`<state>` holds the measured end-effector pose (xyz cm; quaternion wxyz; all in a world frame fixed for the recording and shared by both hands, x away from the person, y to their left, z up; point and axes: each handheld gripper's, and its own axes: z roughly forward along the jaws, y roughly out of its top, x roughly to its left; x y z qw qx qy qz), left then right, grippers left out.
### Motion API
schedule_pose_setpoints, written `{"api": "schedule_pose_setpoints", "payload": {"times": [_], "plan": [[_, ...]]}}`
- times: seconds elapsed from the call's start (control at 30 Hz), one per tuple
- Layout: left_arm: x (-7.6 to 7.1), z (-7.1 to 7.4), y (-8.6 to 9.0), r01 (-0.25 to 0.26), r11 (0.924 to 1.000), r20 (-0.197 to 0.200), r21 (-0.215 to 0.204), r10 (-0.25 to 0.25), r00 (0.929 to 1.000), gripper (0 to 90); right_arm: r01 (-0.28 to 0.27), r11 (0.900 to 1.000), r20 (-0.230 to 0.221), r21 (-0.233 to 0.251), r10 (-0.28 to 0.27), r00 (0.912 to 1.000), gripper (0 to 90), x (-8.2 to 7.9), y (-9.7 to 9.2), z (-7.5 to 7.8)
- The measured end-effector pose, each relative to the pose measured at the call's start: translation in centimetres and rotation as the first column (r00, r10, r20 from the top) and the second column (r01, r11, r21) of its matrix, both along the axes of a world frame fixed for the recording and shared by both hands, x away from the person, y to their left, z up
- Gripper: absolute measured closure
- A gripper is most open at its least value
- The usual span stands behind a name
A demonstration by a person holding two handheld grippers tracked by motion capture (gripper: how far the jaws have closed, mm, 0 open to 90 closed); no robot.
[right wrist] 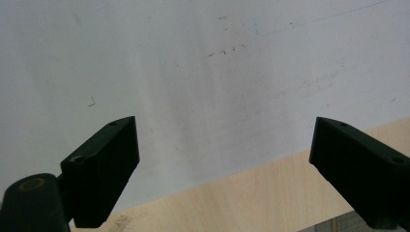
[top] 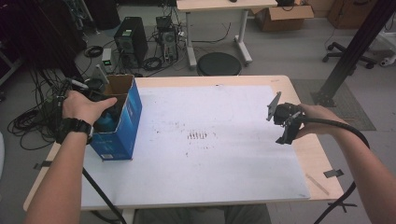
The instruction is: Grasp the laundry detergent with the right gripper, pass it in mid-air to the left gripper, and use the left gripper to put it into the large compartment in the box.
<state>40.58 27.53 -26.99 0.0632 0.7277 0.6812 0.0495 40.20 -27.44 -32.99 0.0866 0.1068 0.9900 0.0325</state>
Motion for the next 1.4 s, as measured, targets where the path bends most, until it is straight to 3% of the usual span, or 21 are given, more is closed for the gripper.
{"api": "schedule_pose_setpoints", "payload": {"times": [0.23,0.37,0.47,0.63,0.77,0.93,1.1,1.17,1.3,1.37,1.4], "plan": [[-0.4,1.6,-0.3,0.014,0.9999,0.017,0.0,-0.014,0.9998,28.8,0.003,1.0,-0.001,0.005,-0.003,1.0,10.4,0.0,-0.3,0.1],[-0.8,3.3,-0.9,0.037,0.9991,0.038,0.019,-0.038,0.9986,26.7,0.001,1.0,-0.001,0.007,-0.001,1.0,10.3,-0.1,-0.3,0.3],[-1.0,4.8,-1.5,0.063,0.9968,0.052,0.048,-0.066,0.9965,25.8,0.007,0.9999,0.001,0.008,-0.007,1.0,10.2,-0.2,-0.2,0.5],[-1.2,6.5,-3.0,0.115,0.9919,0.066,0.054,-0.119,0.9907,23.6,0.006,0.9997,0.013,0.025,-0.006,0.9999,10.2,-0.5,0.0,0.8],[-1.2,6.9,-5.6,0.203,0.9782,0.07,0.046,-0.205,0.9762,22.3,-0.008,0.9992,0.015,0.038,0.007,0.9999,9.9,-0.6,0.3,1.0],[-1.1,6.2,-8.5,0.294,0.9555,0.057,0.019,-0.295,0.9538,20.2,-0.01,0.9985,0.007,0.053,0.01,0.9999,9.4,-0.4,0.7,1.0],[-1.0,5.1,-10.8,0.374,0.9274,0.037,0.005,-0.374,0.9267,18.0,-0.012,0.9977,0.007,0.067,0.011,0.9999,8.8,-0.2,1.2,1.1],[-1.0,4.5,-11.6,0.391,0.9202,0.029,-0.002,-0.391,0.9199,17.5,-0.016,0.9974,0.004,0.071,0.016,0.9999,8.8,-0.1,1.3,1.0],[-1.0,3.4,-13.3,0.441,0.8972,0.024,-0.014,-0.441,0.8972,14.3,-0.004,0.9969,-0.008,0.079,0.004,1.0,8.8,0.0,1.5,0.9],[-1.0,2.9,-14.0,0.47,0.8826,0.019,-0.014,-0.47,0.8827,13.0,-0.008,0.9957,-0.014,0.092,0.009,0.9999,8.9,0.1,1.6,0.8],[-1.0,2.6,-14.4,0.476,0.8792,0.015,-0.015,-0.476,0.8793,12.0,-0.014,0.9947,-0.014,0.102,0.016,0.9998,9.0,0.0,1.7,0.8]]}}
